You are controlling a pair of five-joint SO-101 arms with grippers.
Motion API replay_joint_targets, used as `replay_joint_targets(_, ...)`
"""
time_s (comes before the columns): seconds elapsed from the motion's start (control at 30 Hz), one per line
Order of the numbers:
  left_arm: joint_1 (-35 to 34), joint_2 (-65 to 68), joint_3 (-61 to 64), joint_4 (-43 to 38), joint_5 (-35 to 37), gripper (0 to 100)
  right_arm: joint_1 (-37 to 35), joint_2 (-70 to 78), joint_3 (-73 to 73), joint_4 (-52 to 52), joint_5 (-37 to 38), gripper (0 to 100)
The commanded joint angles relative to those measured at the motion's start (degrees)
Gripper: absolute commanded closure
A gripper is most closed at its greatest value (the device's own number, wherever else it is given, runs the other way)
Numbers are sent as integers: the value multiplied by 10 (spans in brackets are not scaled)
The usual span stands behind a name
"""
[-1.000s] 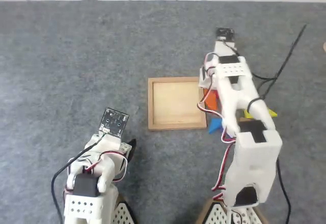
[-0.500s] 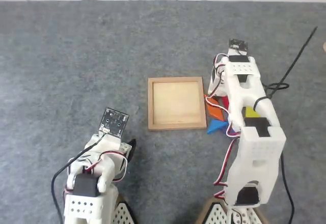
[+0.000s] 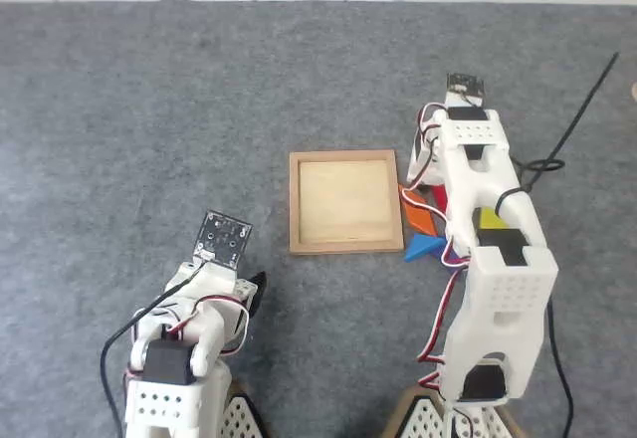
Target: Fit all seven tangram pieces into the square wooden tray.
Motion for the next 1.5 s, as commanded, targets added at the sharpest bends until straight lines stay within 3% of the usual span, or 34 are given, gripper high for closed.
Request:
replay_joint_targets(0.0, -3, -11, -6, 2, -5, 788, -7, -6, -47, -15, -10, 674)
replay_joint_targets(0.23, -3, -11, -6, 2, -5, 788, -6, 12, -51, -67, -118, 671)
replay_joint_targets(0.53, -3, -11, -6, 2, -5, 788, 3, 56, -66, -61, -120, 674)
replay_joint_targets(0.83, -3, -11, -6, 2, -5, 788, 11, 53, -68, 15, -119, 676)
replay_joint_targets(1.03, -3, -11, -6, 2, -5, 788, 13, 52, -68, 15, -115, 756)
replay_joint_targets(1.47, -3, -11, -6, 2, -5, 788, 9, 32, -79, 61, -86, 760)
